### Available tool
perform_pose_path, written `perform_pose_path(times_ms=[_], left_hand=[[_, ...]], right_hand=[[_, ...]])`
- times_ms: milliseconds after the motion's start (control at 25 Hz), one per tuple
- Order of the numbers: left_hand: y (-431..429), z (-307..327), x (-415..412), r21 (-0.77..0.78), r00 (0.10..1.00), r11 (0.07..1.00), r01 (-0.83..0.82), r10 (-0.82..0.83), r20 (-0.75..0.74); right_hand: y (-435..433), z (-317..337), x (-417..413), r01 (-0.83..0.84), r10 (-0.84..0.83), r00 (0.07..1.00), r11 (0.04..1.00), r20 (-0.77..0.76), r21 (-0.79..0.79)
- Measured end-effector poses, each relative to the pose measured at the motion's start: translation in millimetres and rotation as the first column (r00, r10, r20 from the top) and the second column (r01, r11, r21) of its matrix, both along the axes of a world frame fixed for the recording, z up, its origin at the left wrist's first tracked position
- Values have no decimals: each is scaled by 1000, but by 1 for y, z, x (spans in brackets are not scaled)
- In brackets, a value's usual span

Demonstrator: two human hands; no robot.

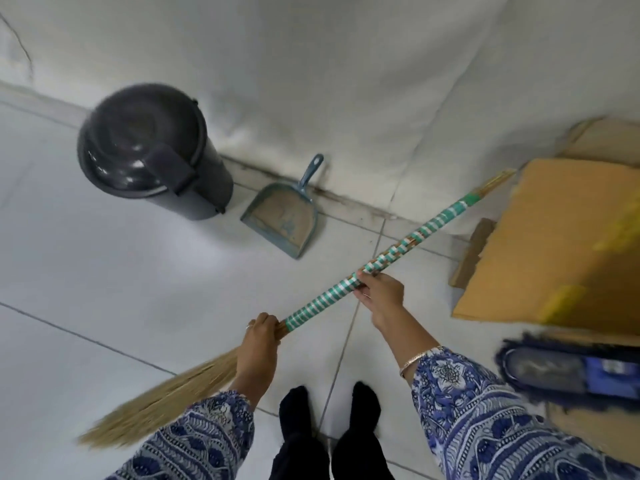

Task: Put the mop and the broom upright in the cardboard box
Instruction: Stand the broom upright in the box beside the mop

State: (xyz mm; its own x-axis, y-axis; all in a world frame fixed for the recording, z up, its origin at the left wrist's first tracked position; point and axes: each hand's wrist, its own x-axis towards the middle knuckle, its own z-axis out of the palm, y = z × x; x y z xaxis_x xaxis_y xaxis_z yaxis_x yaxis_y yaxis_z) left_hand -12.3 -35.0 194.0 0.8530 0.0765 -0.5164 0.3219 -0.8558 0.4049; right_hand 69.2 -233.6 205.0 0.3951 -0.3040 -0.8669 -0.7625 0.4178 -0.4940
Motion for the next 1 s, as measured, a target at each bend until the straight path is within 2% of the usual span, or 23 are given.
perform_pose_path(times_ms=[240, 360, 480, 760, 880, 1000], left_hand=[[-57, 197, 5, -208, 995, 978, 17, 3, 98], [-114, 272, 1, -331, 986, 941, 66, -10, 168], [-194, 335, -16, -425, 970, 893, 149, -47, 240], [-401, 411, -126, -496, 904, 778, 386, -211, 372], [-486, 427, -176, -512, 871, 717, 473, -293, 395], [-558, 431, -204, -526, 863, 693, 493, -314, 395]], right_hand=[[-40, 263, -19, -18, 82, 938, 982, 335, -190], [-88, 367, -44, 12, 154, 866, 945, 476, -328], [-157, 449, -88, 55, 228, 806, 890, 546, -453], [-340, 545, -239, 202, 247, 771, 780, 587, -593], [-416, 563, -292, 229, 264, 780, 725, 568, -650], [-477, 570, -322, 243, 277, 800, 660, 532, -711]])
